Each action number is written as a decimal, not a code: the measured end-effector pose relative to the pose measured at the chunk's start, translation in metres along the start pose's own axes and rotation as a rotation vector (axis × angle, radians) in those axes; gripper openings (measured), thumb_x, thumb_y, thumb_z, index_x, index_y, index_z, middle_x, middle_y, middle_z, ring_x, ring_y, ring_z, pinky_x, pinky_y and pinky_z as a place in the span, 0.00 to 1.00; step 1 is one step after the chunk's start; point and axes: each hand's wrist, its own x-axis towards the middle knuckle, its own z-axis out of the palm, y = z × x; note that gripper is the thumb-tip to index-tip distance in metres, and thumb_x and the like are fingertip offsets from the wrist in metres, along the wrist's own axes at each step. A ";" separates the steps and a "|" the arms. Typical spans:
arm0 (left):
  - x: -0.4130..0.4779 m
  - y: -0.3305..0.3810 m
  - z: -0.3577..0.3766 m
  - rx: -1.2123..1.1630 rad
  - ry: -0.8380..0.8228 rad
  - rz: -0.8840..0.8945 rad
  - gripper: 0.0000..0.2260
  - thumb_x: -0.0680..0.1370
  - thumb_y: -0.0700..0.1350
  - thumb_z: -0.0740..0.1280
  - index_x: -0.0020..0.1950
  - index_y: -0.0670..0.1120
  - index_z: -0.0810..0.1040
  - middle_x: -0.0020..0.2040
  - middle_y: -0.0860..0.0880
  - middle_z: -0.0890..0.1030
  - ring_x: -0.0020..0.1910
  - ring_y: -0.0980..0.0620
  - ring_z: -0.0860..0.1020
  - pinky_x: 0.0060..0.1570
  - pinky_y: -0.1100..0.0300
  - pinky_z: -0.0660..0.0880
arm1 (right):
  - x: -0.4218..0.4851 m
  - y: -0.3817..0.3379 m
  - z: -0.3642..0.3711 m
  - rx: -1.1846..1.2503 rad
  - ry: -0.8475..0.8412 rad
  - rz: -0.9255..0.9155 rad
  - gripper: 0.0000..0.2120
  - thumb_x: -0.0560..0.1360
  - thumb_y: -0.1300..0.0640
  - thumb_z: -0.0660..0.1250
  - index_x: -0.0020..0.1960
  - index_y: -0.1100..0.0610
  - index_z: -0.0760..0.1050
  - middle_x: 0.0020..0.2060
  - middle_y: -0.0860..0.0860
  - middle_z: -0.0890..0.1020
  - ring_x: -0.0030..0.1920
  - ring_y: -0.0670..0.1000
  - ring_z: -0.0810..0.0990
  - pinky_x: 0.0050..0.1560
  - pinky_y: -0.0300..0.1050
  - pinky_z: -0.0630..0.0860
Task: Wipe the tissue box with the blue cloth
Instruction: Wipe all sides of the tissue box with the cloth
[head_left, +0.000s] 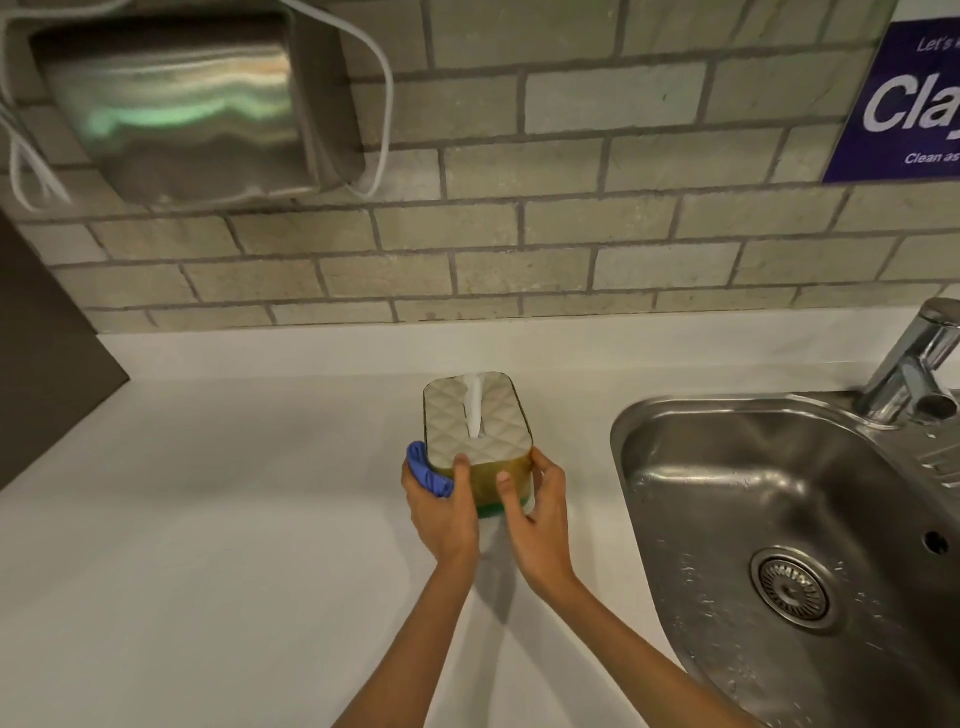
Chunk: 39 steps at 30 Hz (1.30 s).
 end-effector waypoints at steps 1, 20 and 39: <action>0.001 0.000 -0.001 0.010 0.007 -0.004 0.27 0.74 0.50 0.68 0.72 0.52 0.63 0.63 0.45 0.77 0.58 0.46 0.77 0.60 0.52 0.74 | -0.004 0.002 0.000 -0.010 0.004 -0.005 0.24 0.75 0.56 0.65 0.68 0.59 0.62 0.59 0.49 0.70 0.57 0.39 0.71 0.48 0.22 0.71; 0.027 0.021 0.001 -0.087 -0.053 -0.174 0.27 0.73 0.38 0.68 0.70 0.43 0.65 0.62 0.40 0.76 0.56 0.42 0.76 0.62 0.50 0.73 | -0.042 0.008 0.002 -0.055 -0.044 -0.037 0.22 0.76 0.47 0.60 0.67 0.38 0.57 0.61 0.34 0.67 0.60 0.29 0.67 0.52 0.18 0.65; 0.041 0.008 -0.028 -0.038 -0.206 -0.174 0.17 0.77 0.42 0.61 0.67 0.45 0.69 0.62 0.40 0.77 0.53 0.45 0.76 0.50 0.54 0.74 | 0.087 0.030 -0.073 -0.111 -0.056 0.311 0.28 0.78 0.40 0.50 0.75 0.51 0.57 0.74 0.52 0.65 0.73 0.54 0.64 0.73 0.50 0.58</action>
